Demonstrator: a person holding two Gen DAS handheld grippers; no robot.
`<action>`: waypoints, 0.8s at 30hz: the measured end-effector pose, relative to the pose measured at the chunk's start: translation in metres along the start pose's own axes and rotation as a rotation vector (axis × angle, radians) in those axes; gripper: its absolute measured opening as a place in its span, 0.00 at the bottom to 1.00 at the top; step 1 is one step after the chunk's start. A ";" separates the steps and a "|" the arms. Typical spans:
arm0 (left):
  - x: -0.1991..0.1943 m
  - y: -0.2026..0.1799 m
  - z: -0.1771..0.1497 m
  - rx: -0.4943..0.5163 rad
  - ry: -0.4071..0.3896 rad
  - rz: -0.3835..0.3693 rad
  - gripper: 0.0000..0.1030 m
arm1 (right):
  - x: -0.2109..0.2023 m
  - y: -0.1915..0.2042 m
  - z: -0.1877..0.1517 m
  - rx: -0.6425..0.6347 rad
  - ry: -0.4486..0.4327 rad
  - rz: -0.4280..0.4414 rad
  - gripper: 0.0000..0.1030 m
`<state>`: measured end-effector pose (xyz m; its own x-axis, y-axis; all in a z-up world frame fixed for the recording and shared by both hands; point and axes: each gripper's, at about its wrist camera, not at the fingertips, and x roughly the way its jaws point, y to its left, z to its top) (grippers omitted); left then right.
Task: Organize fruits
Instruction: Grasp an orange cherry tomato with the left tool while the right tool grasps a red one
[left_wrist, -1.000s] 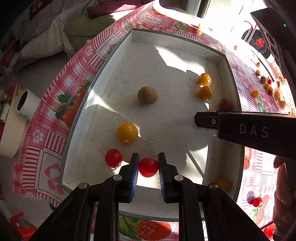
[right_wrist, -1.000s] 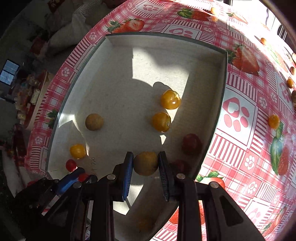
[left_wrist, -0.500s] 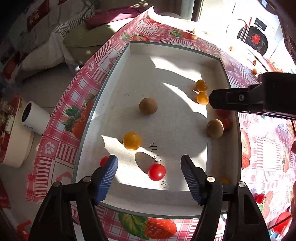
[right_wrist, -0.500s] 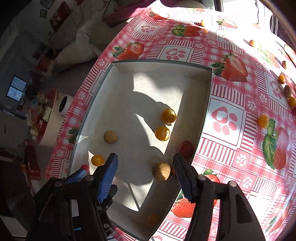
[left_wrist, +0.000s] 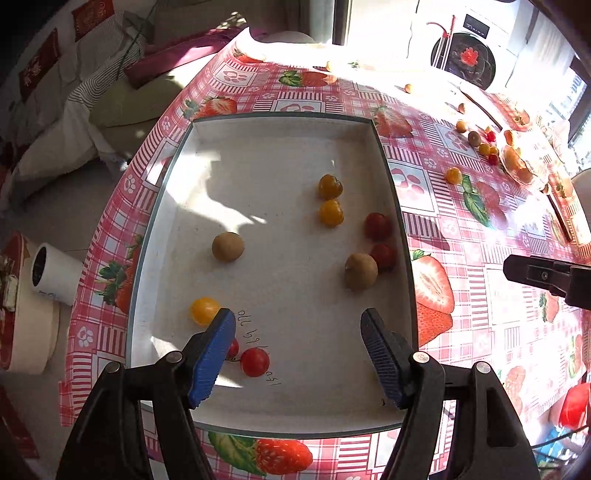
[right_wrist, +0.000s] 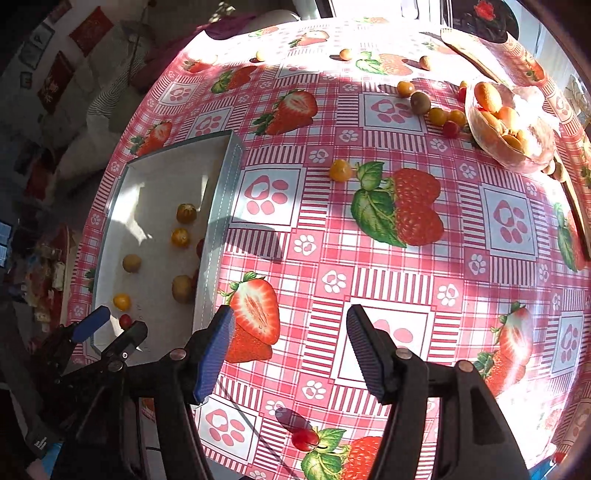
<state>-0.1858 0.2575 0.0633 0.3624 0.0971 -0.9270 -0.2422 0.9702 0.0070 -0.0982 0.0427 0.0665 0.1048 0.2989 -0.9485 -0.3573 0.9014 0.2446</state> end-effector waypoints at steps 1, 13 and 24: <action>-0.001 -0.003 0.002 0.010 -0.001 -0.006 0.70 | 0.000 -0.004 -0.007 0.006 0.006 -0.008 0.65; -0.006 -0.045 0.038 0.128 -0.026 -0.091 0.70 | 0.010 -0.003 -0.079 -0.019 0.062 -0.039 0.65; 0.025 -0.101 0.094 0.194 -0.022 -0.149 0.70 | 0.024 0.000 -0.098 -0.058 0.062 -0.082 0.61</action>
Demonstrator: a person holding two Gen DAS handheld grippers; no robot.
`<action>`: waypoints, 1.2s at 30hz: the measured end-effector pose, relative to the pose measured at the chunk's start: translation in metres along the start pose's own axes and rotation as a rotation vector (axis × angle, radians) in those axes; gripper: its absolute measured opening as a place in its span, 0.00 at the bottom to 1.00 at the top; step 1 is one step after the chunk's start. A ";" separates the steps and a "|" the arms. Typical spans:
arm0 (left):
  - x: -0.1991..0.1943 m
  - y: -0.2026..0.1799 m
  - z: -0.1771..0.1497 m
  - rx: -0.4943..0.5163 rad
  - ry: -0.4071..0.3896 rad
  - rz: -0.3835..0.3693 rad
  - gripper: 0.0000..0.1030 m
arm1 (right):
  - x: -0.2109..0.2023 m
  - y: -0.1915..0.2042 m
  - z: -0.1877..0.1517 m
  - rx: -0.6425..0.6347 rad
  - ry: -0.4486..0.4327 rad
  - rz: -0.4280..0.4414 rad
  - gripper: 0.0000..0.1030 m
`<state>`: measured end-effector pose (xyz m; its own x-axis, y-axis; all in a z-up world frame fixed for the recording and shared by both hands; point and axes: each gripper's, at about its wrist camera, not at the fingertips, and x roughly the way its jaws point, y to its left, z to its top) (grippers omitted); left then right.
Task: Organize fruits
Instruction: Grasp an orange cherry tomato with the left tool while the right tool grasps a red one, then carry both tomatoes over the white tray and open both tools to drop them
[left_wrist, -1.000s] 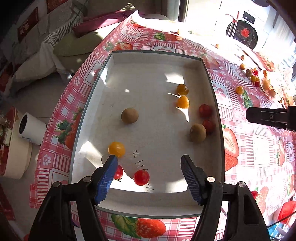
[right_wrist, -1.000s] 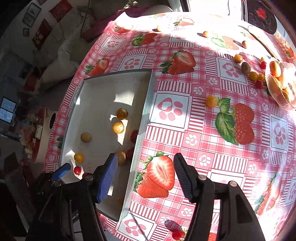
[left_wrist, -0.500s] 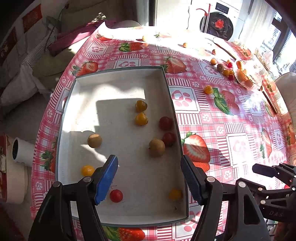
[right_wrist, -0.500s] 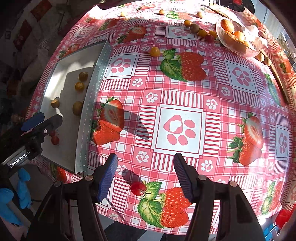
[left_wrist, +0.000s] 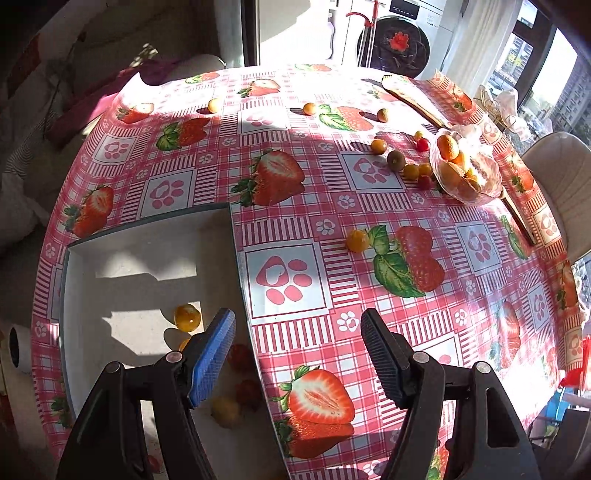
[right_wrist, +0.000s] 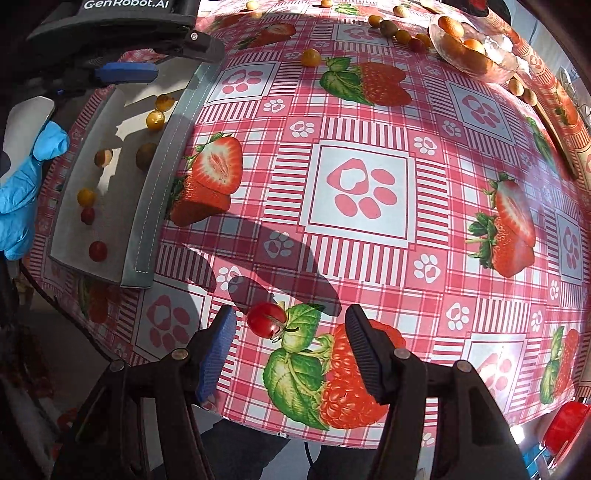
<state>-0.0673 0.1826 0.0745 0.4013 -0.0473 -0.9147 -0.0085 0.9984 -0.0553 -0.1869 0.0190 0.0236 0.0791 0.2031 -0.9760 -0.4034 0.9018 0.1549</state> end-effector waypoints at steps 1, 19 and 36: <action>0.005 -0.003 0.006 0.002 0.001 -0.002 0.70 | 0.002 0.002 0.000 -0.006 -0.001 -0.002 0.59; 0.083 -0.053 0.055 0.112 0.043 0.009 0.69 | 0.013 0.044 -0.008 -0.228 -0.053 -0.123 0.42; 0.072 -0.048 0.034 0.074 0.044 -0.044 0.21 | -0.002 -0.003 0.008 -0.104 -0.052 -0.016 0.23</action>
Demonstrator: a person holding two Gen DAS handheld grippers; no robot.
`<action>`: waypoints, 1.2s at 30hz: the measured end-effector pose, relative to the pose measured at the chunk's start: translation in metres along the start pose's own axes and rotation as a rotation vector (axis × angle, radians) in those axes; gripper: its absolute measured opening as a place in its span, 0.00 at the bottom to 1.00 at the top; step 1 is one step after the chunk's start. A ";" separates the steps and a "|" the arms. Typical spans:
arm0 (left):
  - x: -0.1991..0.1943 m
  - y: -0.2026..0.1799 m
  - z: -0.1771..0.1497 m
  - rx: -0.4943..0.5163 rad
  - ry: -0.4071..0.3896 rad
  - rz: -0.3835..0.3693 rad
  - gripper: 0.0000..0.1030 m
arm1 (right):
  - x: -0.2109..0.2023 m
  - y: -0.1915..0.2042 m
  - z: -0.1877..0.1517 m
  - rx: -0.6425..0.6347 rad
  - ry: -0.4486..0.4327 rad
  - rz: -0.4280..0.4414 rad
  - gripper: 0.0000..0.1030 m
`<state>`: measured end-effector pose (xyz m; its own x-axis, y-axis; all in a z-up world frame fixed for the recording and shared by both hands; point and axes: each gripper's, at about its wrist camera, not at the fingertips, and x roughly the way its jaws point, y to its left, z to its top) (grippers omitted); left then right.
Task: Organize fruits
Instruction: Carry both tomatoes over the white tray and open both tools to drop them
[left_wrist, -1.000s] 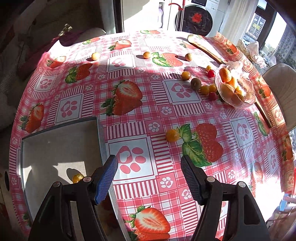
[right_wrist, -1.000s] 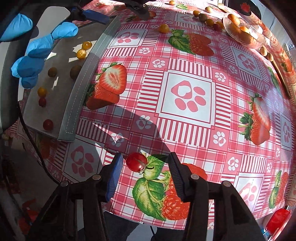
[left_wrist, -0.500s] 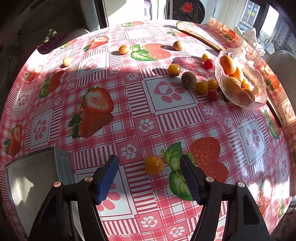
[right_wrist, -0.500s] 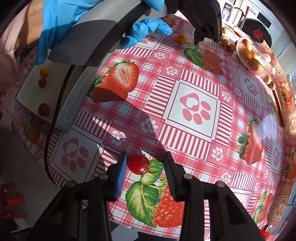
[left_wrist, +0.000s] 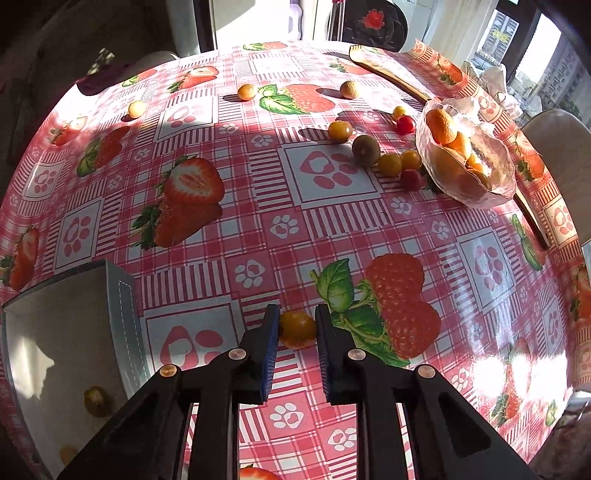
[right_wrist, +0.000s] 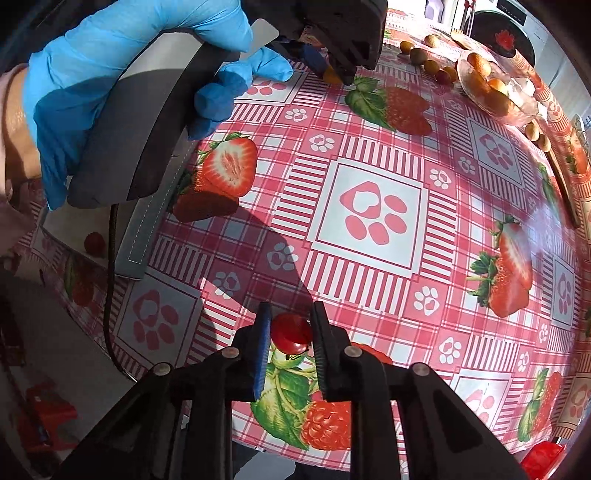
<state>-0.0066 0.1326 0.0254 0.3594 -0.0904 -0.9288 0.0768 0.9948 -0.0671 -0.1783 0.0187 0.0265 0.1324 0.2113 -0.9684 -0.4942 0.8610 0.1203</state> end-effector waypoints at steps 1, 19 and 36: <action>-0.004 0.002 -0.004 -0.011 0.001 -0.005 0.21 | -0.003 -0.007 0.002 0.020 -0.002 0.010 0.23; -0.109 0.010 -0.086 -0.131 0.016 -0.008 0.21 | -0.052 -0.072 0.019 0.237 0.022 0.086 0.23; -0.198 0.024 -0.131 -0.334 0.012 0.134 0.21 | -0.109 -0.051 0.063 0.037 0.031 0.136 0.23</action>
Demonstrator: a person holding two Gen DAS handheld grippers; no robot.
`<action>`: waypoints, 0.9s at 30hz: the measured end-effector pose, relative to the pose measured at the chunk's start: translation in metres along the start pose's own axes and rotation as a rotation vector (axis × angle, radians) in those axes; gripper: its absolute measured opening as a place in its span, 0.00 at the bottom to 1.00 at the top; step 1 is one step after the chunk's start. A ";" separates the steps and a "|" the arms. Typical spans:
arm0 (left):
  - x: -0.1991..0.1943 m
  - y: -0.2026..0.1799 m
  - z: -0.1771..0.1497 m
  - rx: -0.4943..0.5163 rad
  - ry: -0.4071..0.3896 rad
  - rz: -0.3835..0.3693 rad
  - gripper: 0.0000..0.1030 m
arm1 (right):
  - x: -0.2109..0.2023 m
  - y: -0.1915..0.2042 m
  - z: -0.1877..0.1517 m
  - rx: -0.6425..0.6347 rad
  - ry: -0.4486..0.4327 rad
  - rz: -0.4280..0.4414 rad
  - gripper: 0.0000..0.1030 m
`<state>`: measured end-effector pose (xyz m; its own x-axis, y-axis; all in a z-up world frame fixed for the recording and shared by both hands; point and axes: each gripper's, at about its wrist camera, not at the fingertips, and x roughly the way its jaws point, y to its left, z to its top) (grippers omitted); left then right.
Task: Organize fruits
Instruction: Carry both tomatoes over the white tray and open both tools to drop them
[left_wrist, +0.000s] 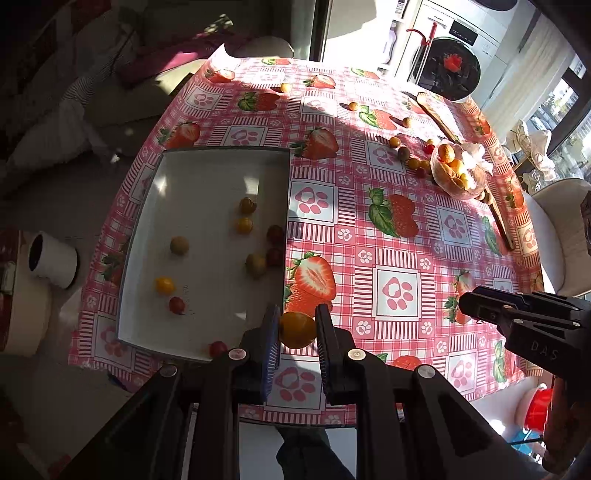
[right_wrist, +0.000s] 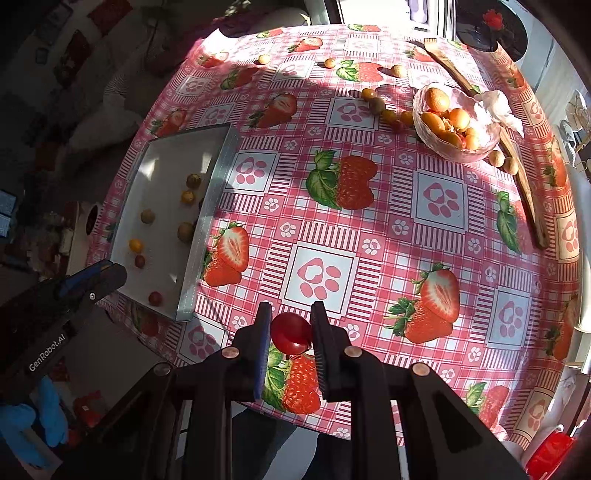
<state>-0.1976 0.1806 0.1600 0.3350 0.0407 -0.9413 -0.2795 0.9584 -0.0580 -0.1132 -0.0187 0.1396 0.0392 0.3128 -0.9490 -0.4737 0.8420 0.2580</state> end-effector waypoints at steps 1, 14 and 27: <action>-0.004 0.002 -0.002 -0.018 -0.003 0.012 0.21 | -0.003 0.000 0.002 -0.009 0.001 0.003 0.23; -0.011 0.044 0.003 -0.043 -0.007 0.021 0.21 | -0.004 0.024 0.023 0.012 -0.011 0.012 0.23; 0.017 0.118 0.061 0.129 -0.004 -0.049 0.21 | 0.024 0.099 0.067 0.163 -0.057 -0.039 0.23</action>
<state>-0.1702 0.3117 0.1573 0.3488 -0.0066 -0.9372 -0.1443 0.9877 -0.0606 -0.1004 0.1017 0.1544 0.1067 0.2990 -0.9483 -0.3223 0.9126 0.2514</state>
